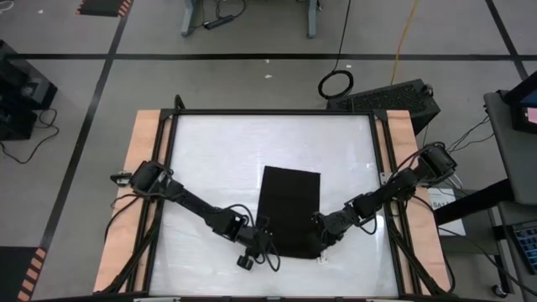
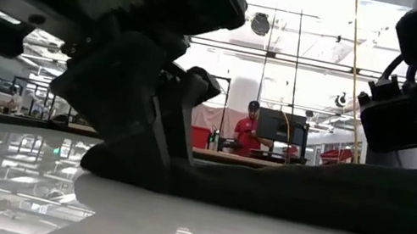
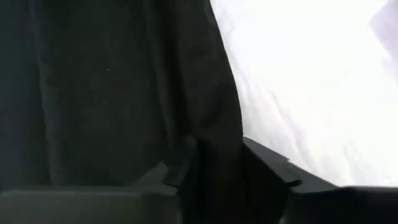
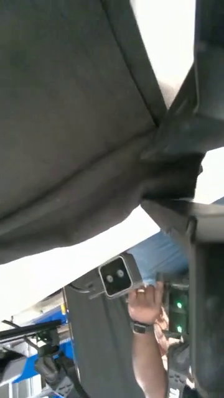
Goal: Roll towel into tight, uniform cylinder
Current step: Roll the black towel
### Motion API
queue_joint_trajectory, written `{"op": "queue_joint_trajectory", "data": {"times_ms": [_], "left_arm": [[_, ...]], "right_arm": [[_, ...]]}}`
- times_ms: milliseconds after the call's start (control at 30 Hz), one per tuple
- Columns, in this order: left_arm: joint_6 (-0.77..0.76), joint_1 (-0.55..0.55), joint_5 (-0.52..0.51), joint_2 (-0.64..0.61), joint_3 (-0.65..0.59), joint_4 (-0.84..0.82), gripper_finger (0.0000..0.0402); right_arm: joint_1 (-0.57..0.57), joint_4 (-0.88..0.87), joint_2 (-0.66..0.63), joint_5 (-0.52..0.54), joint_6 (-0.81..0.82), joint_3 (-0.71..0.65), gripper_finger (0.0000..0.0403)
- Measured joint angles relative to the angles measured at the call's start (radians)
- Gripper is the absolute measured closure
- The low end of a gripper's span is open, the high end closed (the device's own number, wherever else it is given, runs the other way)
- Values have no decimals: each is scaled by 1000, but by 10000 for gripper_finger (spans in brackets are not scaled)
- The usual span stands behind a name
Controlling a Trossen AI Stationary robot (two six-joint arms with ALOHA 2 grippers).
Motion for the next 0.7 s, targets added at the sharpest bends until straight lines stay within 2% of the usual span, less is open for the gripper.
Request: {"op": "queue_joint_trajectory", "data": {"times_ms": [167, 233, 433, 600, 700], "left_arm": [[-12, 26, 103, 6, -1, 25, 367], [-32, 41, 149, 6, -2, 36, 388], [-79, 75, 257, 10, -3, 71, 377], [-105, 102, 351, 12, -5, 78, 386], [-121, 117, 386, 12, -5, 78, 387]], "right_arm": [[-10, -14, -55, 33, -149, -2, 242], [-8, -21, -91, 29, -207, -2, 229], [-5, -123, -224, 51, -384, 0, 224], [61, -144, -326, 177, -599, 0, 232], [122, -144, -342, 239, -732, 2, 233]]}}
